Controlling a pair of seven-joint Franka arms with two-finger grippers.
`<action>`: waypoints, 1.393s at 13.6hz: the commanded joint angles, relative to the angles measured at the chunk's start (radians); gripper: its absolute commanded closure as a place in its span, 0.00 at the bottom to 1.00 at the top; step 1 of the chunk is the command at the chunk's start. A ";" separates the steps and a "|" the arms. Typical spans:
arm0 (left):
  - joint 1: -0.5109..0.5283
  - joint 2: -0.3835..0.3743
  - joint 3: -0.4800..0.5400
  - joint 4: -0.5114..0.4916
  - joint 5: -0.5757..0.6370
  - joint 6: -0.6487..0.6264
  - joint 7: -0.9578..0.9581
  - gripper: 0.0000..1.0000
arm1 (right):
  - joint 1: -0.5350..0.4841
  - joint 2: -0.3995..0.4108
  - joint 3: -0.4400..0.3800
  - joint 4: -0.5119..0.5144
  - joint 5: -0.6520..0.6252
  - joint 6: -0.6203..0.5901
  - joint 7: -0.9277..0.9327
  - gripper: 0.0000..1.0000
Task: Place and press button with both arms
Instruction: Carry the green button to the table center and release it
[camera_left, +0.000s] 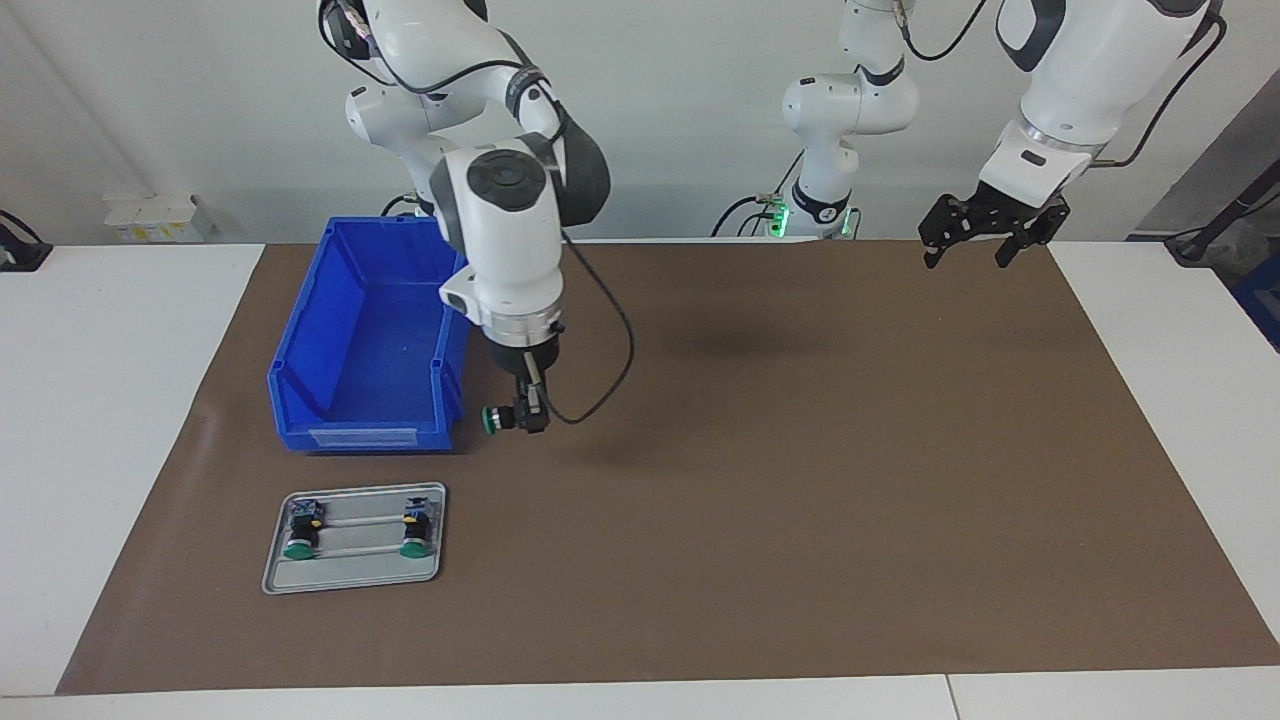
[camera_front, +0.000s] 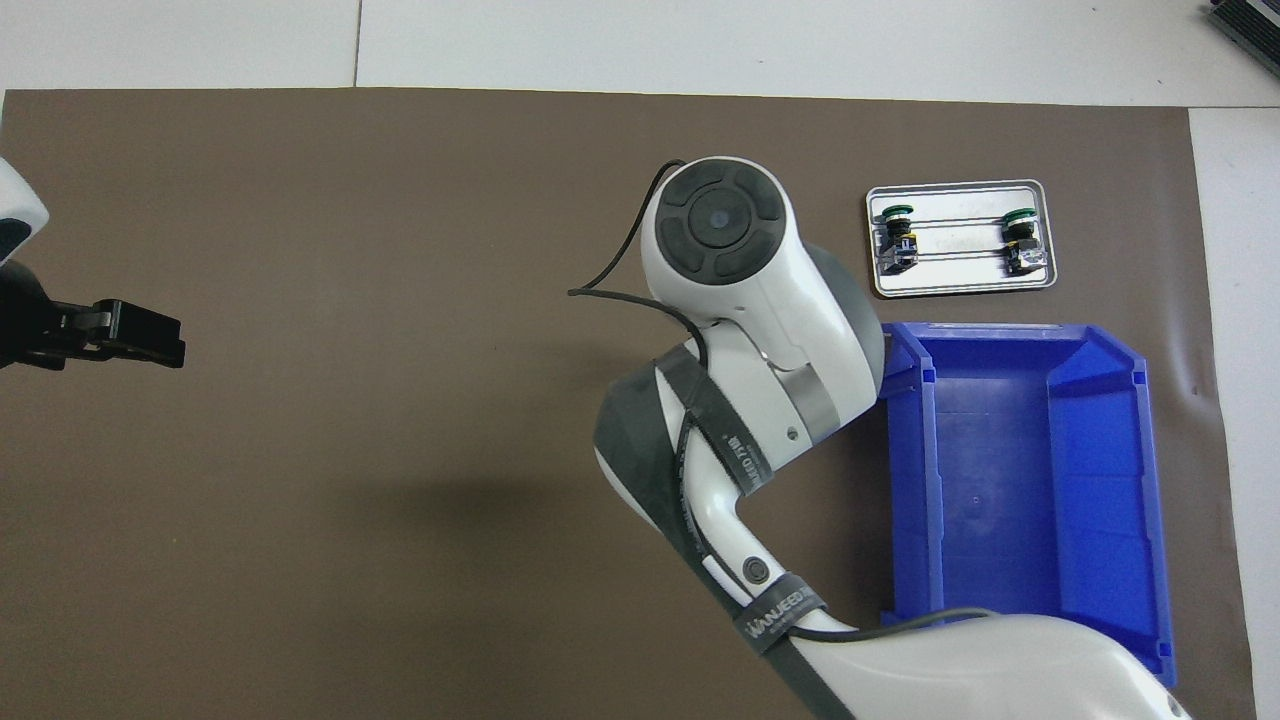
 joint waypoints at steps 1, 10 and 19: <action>0.014 -0.020 -0.009 -0.013 -0.002 0.002 -0.010 0.00 | 0.053 0.018 -0.001 -0.021 -0.024 0.045 0.082 1.00; 0.014 -0.023 -0.007 -0.013 -0.002 -0.001 -0.009 0.00 | 0.202 0.144 0.000 -0.139 -0.111 0.289 0.228 1.00; 0.014 -0.023 -0.006 -0.013 0.000 0.005 -0.007 0.00 | 0.222 0.127 0.000 -0.213 -0.101 0.372 0.310 0.91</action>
